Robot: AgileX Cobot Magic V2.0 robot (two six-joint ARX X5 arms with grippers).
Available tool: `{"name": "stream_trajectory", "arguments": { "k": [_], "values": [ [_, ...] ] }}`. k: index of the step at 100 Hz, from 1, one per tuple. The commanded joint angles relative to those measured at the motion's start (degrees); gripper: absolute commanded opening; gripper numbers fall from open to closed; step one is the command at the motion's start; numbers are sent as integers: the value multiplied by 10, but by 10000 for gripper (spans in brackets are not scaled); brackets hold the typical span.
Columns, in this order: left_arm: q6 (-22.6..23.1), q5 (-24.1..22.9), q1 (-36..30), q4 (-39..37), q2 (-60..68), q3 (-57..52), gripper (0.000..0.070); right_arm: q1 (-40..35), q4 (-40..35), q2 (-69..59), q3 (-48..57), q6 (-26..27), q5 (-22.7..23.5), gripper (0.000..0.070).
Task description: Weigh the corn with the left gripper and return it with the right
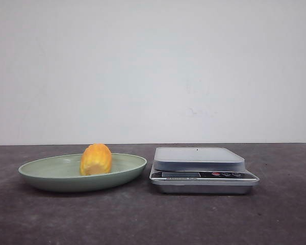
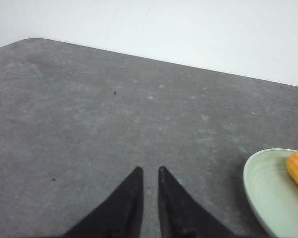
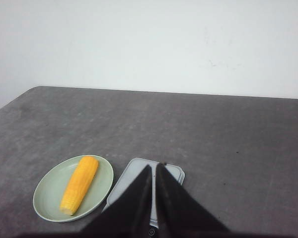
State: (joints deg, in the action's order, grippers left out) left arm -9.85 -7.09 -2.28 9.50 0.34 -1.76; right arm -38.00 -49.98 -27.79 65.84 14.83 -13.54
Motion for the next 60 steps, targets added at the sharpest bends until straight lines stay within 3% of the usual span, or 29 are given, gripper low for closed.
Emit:
{"name": "stream_trajectory", "arguments": {
  "k": [1,60],
  "values": [
    [2,10,2,-4,-2,10,11,-5,7,-2,5,1,0,5],
    [8,11,6,10,-2,10,11,-5,7,-2,5,1,0,5]
  ]
}}
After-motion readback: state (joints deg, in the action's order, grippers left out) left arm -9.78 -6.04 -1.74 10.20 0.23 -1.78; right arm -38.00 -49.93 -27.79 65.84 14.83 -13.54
